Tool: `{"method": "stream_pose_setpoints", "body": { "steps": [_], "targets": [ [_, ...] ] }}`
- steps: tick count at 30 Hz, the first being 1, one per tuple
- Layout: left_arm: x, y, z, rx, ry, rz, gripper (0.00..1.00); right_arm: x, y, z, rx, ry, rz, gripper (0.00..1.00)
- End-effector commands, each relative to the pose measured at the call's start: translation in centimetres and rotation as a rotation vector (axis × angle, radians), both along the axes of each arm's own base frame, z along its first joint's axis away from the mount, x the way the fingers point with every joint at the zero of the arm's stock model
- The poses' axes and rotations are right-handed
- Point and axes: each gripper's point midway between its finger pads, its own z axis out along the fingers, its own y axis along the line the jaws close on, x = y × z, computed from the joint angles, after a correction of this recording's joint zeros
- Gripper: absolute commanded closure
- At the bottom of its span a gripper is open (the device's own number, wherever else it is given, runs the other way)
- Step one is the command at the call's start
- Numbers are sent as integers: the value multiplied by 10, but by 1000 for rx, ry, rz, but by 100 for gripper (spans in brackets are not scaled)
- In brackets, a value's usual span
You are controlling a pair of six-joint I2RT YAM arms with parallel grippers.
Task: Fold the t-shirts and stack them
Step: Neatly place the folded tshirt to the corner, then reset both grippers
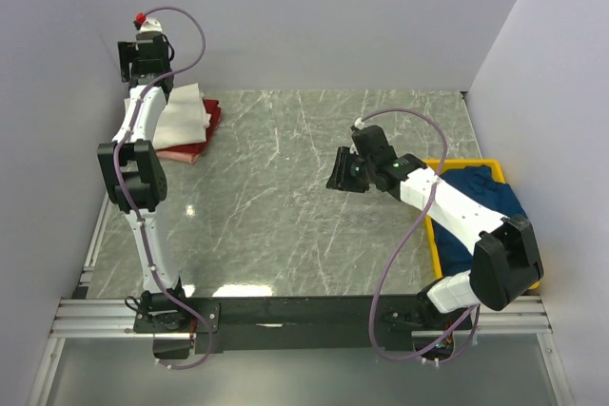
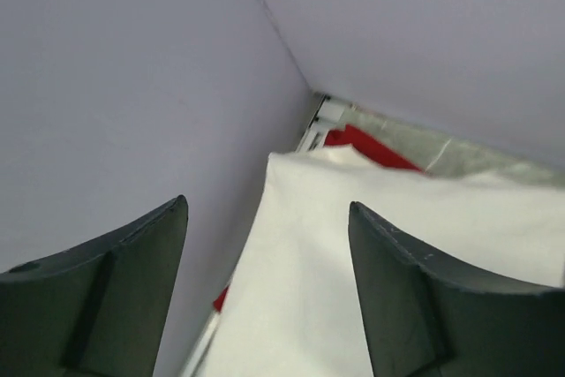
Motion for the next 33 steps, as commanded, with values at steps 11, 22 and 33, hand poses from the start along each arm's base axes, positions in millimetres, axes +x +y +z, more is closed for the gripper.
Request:
{"method": "stream_pose_setpoints", "body": {
  "steps": [11,22,33],
  "targets": [
    [-41,-57,73,-466,-409,-26,0,9,5,41,40,-130,-12,45],
    [-152,-201,36,-778,-321,-200,1,-5,-13,57,43,-191,-45,32],
    [-288,-343,-10,-933,-129,-513,1,-23,-35,81,86,-274,-110,27]
  ]
}}
